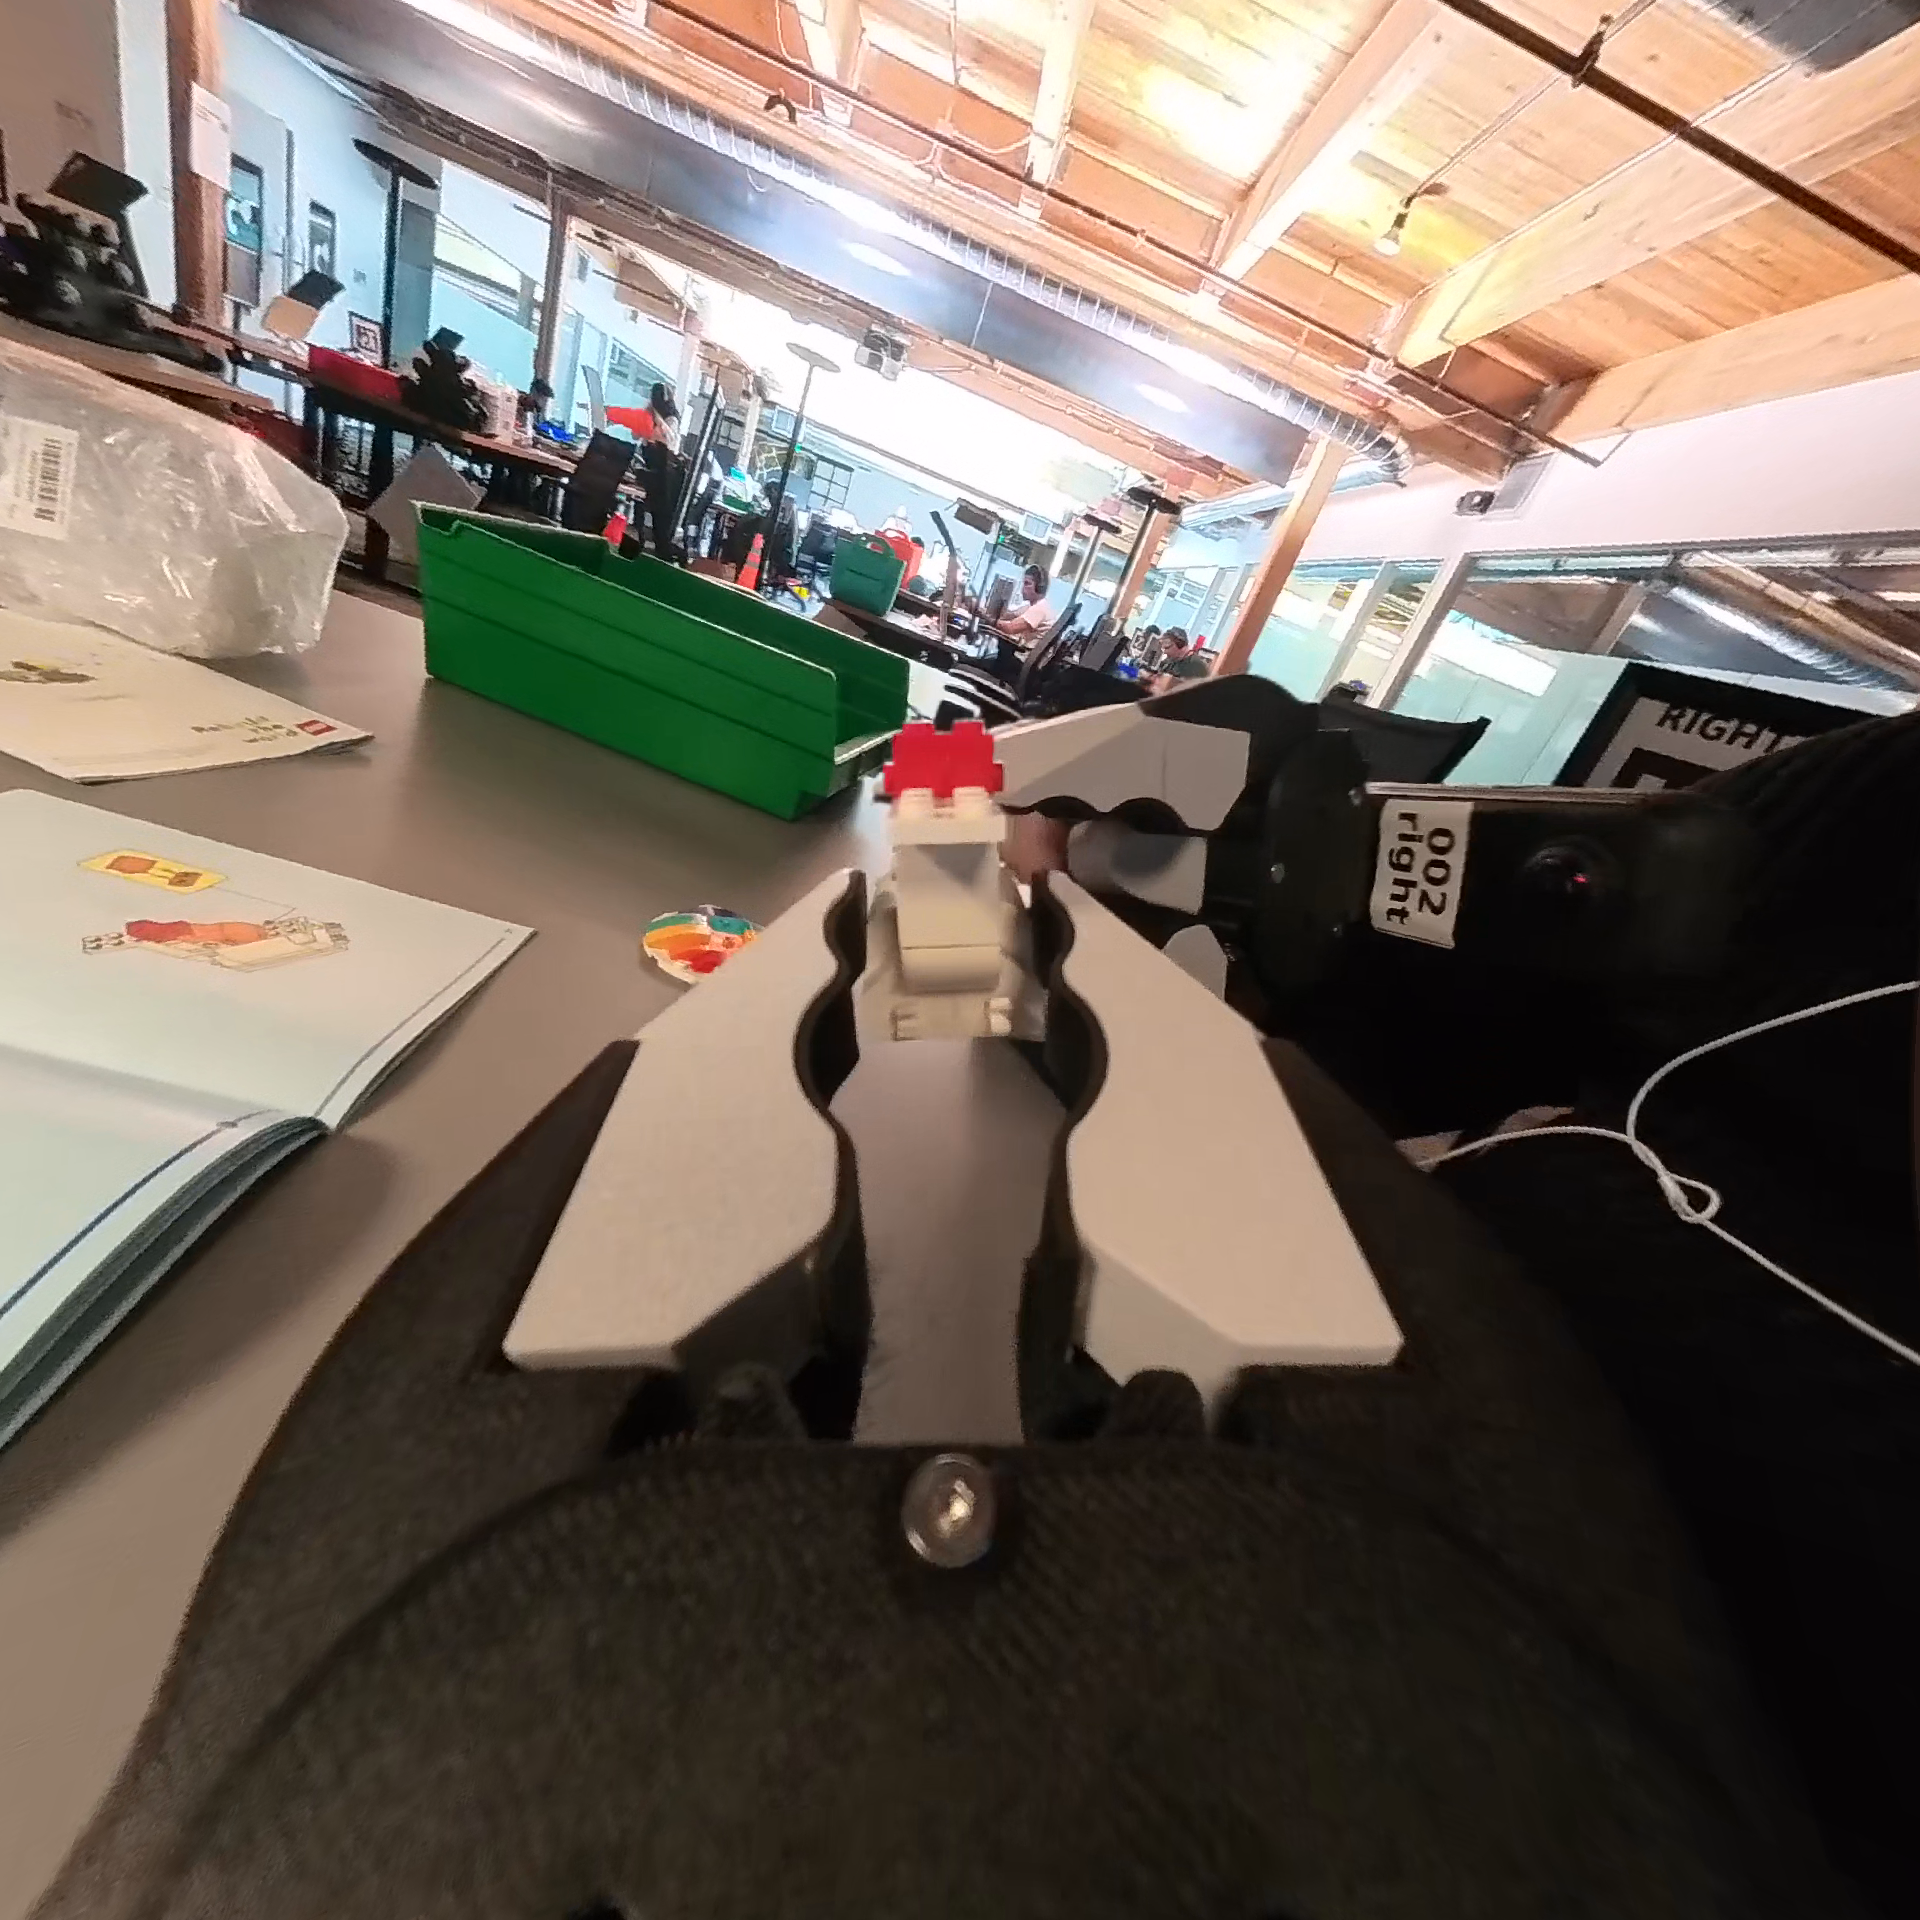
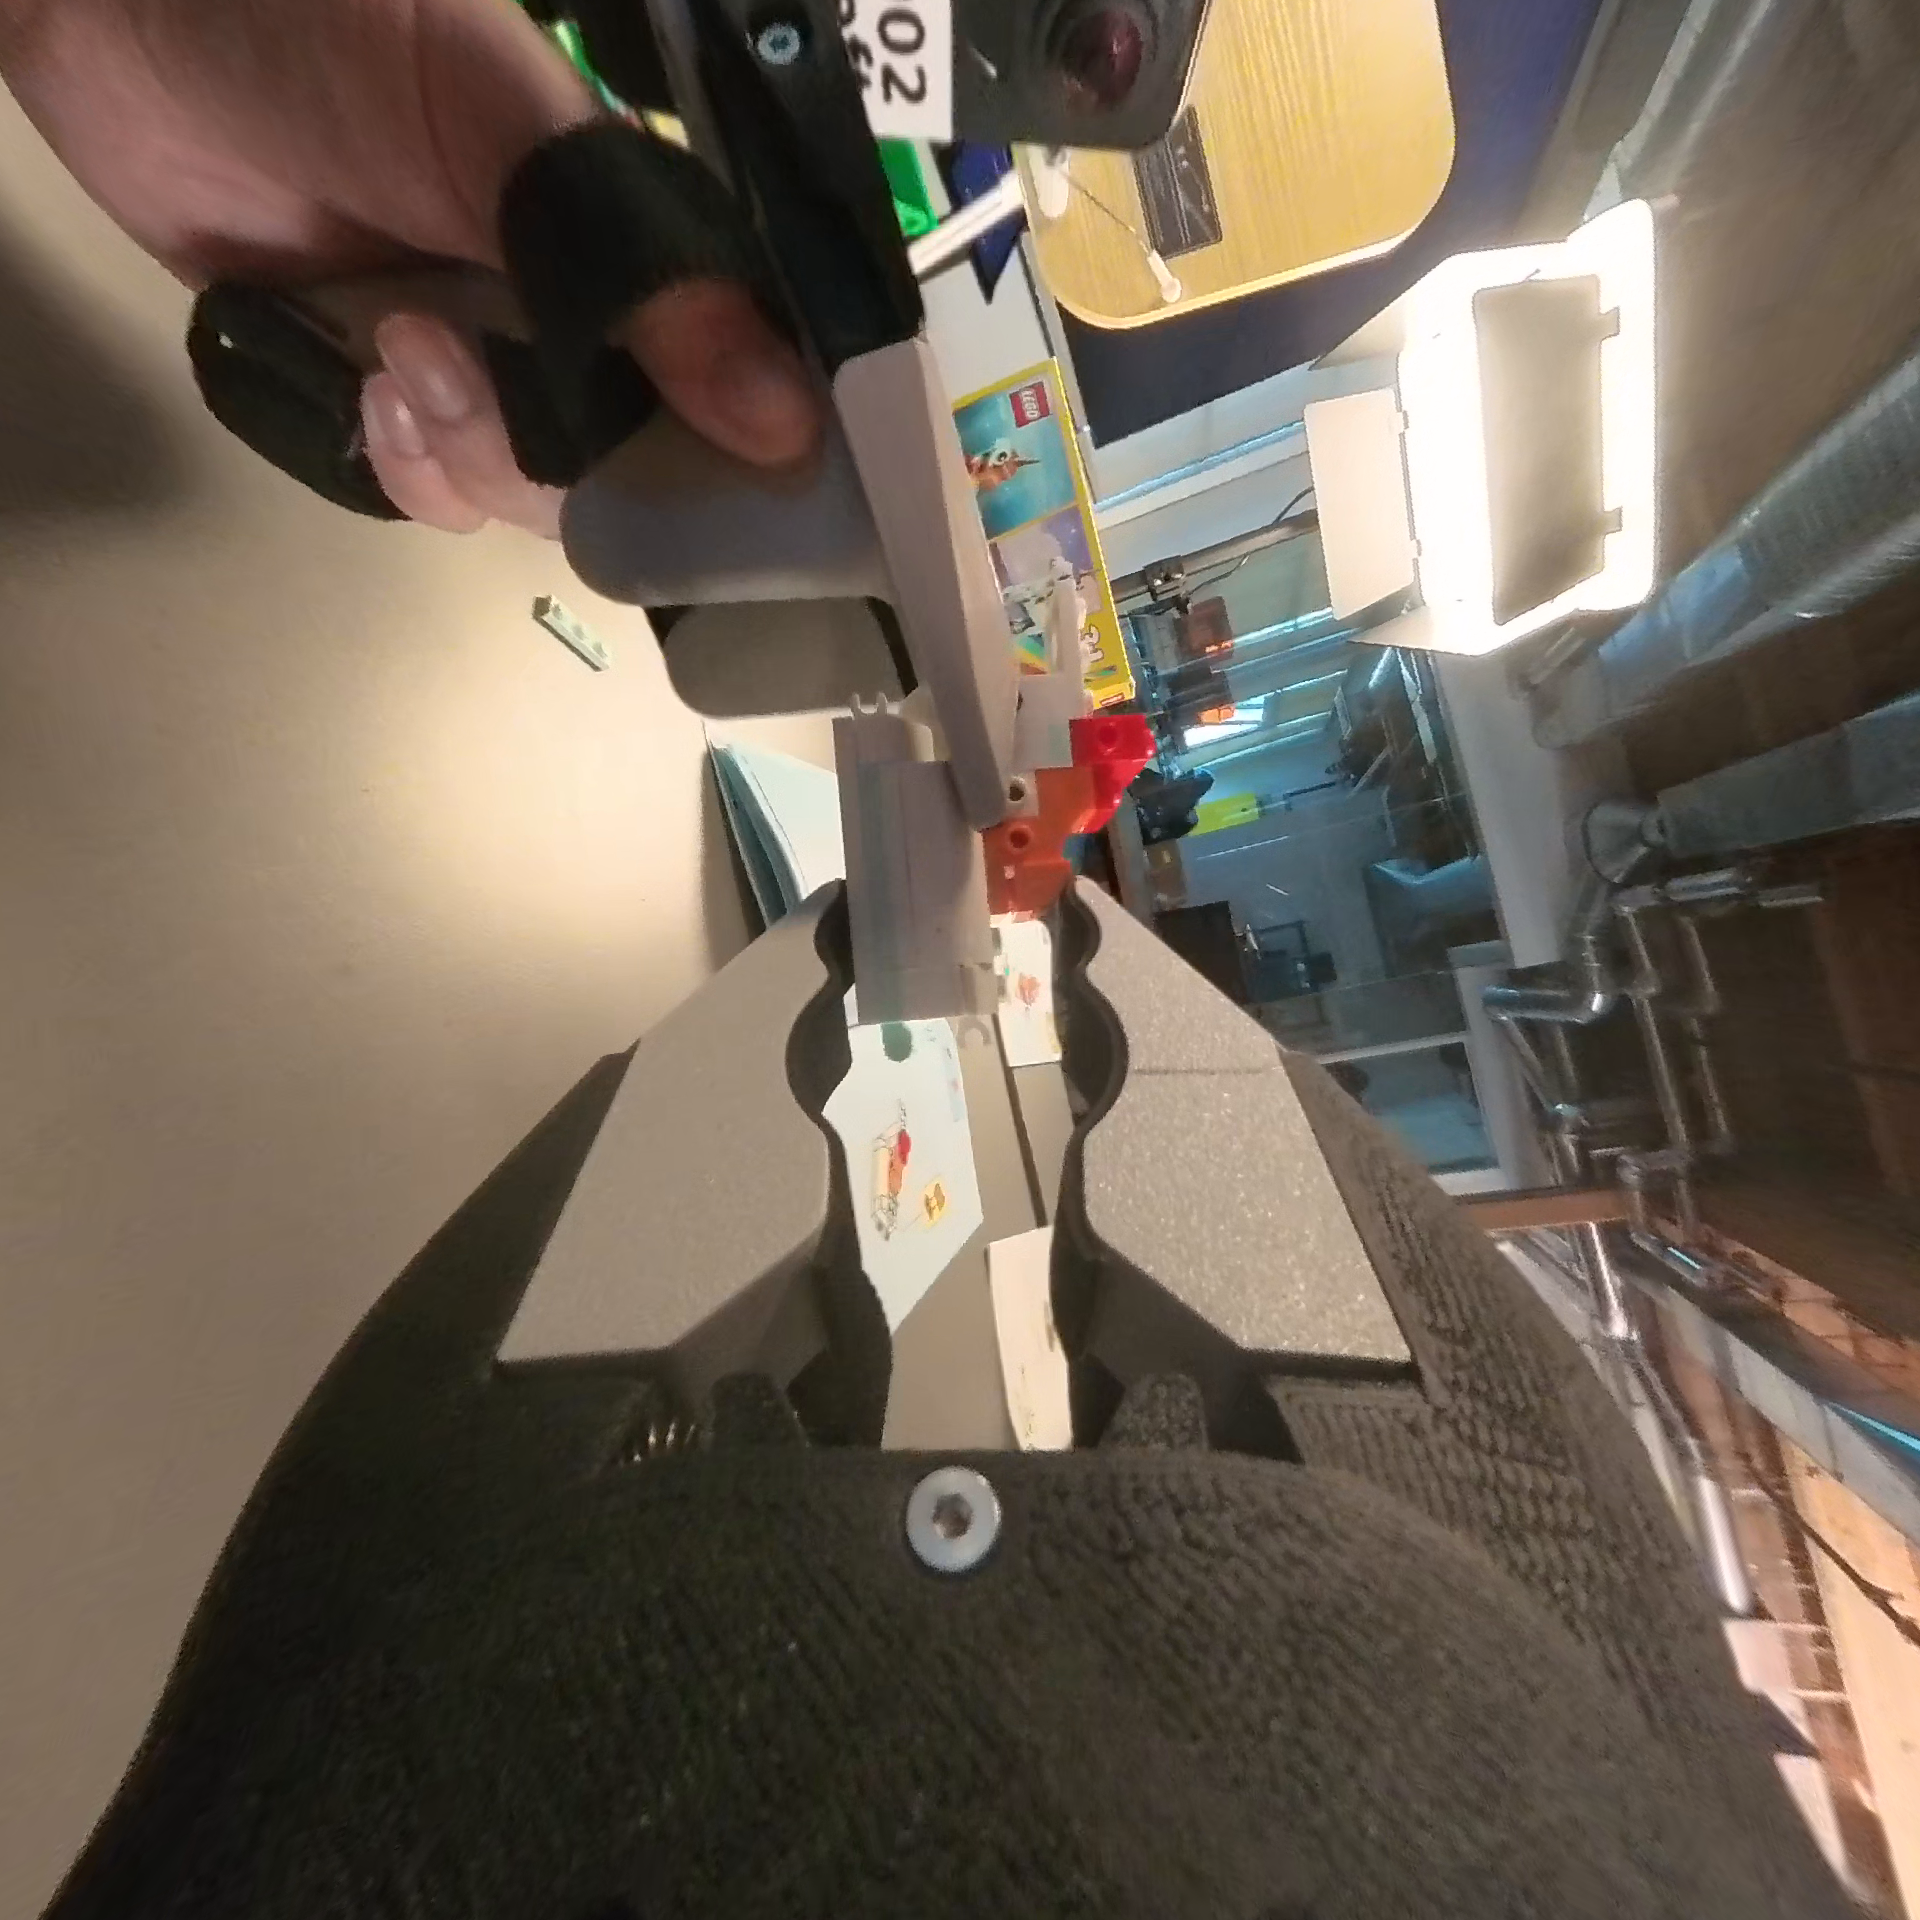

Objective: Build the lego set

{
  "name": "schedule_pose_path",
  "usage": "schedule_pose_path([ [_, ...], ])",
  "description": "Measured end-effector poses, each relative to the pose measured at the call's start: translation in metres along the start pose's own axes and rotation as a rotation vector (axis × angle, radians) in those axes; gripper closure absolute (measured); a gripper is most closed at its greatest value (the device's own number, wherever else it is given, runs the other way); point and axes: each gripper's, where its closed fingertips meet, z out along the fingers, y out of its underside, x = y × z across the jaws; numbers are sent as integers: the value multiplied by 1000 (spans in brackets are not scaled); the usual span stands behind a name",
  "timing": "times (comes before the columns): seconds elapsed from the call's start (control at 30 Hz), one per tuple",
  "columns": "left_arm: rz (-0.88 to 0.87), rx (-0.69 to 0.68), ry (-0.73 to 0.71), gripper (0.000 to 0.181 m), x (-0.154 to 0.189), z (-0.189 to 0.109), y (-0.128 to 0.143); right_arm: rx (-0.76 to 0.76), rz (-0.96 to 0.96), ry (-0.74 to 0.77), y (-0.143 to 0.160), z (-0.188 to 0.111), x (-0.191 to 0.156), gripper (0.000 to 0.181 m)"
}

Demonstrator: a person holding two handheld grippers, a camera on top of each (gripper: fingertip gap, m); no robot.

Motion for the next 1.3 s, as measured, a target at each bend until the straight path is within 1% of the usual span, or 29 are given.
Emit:
schedule_pose_path([
  [0.07,-10,6,4,151,0,0,-1,1,-2,2,-1,0,0,144],
  [0.13,-39,17,11,146,-1,-1,-2,5,-9,6,-2,0,1,144],
  [0.2,-61,42,17,145,-4,-4,-5,9,-11,9,-3,0,1,144],
  [0.27,-16,66,-11,147,-6,-8,-10,6,-15,14,-2,0,3,144],
  [0.33,35,44,-34,150,-6,-8,-9,1,-21,16,-1,0,3,144],
  [0.47,44,39,-27,152,-3,-6,-8,6,-30,13,-3,0,2,143],
  [0.53,57,38,-11,163,0,-6,-8,-1,-38,14,-2,1,2,143],
  [0.6,79,26,-29,161,-1,-6,-7,4,-36,9,-2,1,1,144],
  [0.73,38,-5,2,157,3,0,-1,32,-41,-19,-10,2,-7,144],
  [0.8,53,-17,-13,160,2,1,2,19,-81,-12,-10,4,-9,144],
  [0.9,62,6,-21,158,1,-3,-3,24,-45,-7,-9,4,-5,143],
  [1.03,9,15,10,153,0,-6,-6,17,-47,6,-7,2,0,143],
  [1.07,-1,14,16,154,0,-6,-5,15,-51,6,-6,2,0,143],
  [1.13,-7,11,23,163,1,-5,-4,6,-56,4,-4,2,-1,143],
  [1.23,-18,-24,3,162,-1,-3,-2,5,-52,4,-2,2,-3,143],
  [1.3,-34,-33,12,163,1,-3,-2,12,-87,21,-2,1,-2,143],
])
